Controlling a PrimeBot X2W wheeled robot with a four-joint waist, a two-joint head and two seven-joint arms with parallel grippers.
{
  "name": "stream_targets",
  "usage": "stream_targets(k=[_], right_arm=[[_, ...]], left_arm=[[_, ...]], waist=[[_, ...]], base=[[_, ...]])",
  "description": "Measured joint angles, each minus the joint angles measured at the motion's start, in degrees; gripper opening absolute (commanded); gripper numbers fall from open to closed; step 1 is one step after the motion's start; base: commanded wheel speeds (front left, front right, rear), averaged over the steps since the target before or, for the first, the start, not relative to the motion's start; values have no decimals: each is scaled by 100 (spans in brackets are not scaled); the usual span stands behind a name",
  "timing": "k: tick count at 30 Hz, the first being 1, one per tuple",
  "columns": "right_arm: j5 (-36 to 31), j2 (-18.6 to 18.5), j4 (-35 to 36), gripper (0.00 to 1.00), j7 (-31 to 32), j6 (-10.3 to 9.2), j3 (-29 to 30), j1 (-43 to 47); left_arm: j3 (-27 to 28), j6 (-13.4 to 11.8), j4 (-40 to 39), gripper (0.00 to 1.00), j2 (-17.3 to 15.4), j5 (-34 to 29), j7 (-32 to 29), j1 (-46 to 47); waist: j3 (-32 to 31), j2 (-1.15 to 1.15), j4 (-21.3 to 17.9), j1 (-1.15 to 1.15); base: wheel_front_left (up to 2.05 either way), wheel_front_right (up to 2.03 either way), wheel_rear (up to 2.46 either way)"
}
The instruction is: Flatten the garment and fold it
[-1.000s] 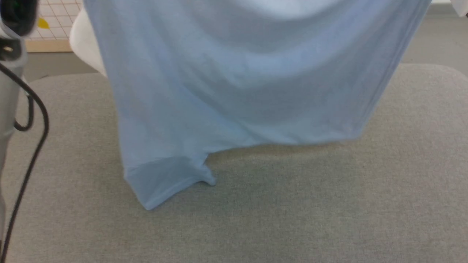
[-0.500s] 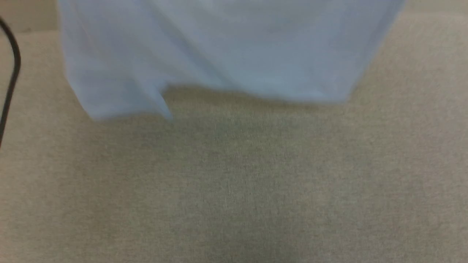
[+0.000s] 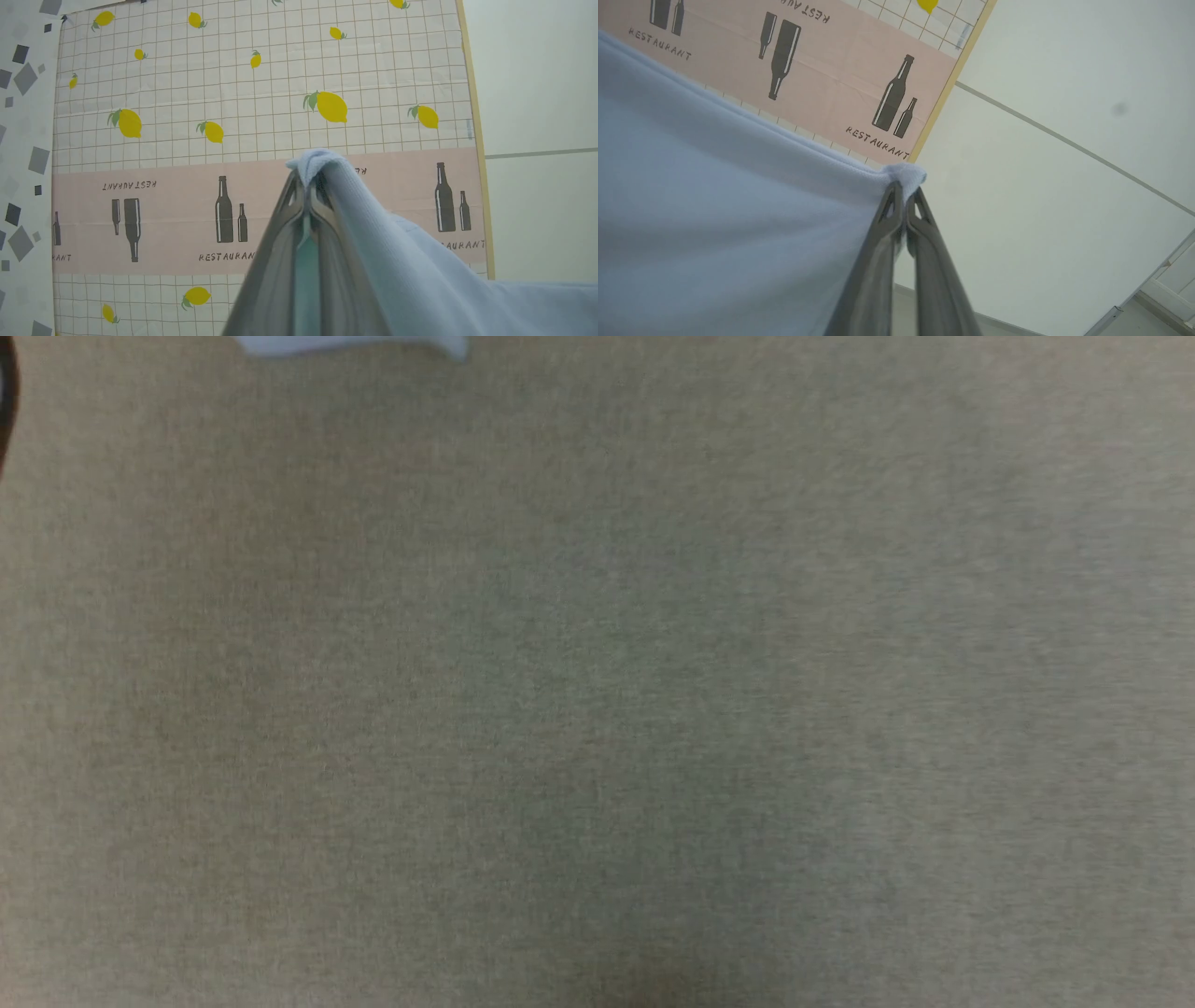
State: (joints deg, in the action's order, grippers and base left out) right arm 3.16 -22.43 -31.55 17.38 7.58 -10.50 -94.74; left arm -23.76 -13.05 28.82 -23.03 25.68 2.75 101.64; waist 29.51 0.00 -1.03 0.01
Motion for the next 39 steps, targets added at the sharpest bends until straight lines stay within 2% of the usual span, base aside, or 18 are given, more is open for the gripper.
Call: stream_targets(k=[6,12,16,20,26,30,35,37,38,39], right_arm=[[-59,-213,-569,0,-577,0,-129,-29],[292,-292,-780,0,-1015,0,-420,432],[793,-459,-509,0,-1228,0,-592,922],[1372,-755,147,0,-1234,0,-665,1796],[1934,-1173,1617,0,-915,0,-224,3505],[2016,-1223,2638,0,-578,1,247,4964],[1935,-867,3518,0,-366,0,776,6449],[1875,-631,3801,0,-292,0,929,7056],[1829,-396,4007,0,-253,0,1087,7620],[1825,-326,4052,0,-246,0,1133,7769]], left_arm=[[-56,318,265,0,23,35,637,-165],[-27,491,269,0,11,213,953,-1008],[-16,649,-148,0,-82,383,1054,-1777],[-31,687,-956,0,-247,543,1076,-2871],[-76,350,-2613,0,-690,749,746,-4578],[-233,-56,-3517,0,-937,764,487,-5792],[-456,-504,-4103,0,-1128,748,319,-7112],[-587,-624,-4216,0,-1223,735,260,-7621],[-669,-755,-4253,0,-1260,758,245,-8085],[-695,-782,-4254,0,-1276,761,232,-8210]], waist=[[416,0,164,0],[637,0,327,0],[601,0,403,0],[416,0,443,0],[73,0,461,-1],[-164,0,475,-1],[-443,0,471,-2],[-565,0,462,-1],[-686,0,456,-2],[-721,0,453,-2]], base=[[0,0,0],[0,0,0],[0,0,0],[0,0,0],[0,0,0],[0,0,0],[0,0,0],[0,0,0],[0,0,0],[0,0,0]])
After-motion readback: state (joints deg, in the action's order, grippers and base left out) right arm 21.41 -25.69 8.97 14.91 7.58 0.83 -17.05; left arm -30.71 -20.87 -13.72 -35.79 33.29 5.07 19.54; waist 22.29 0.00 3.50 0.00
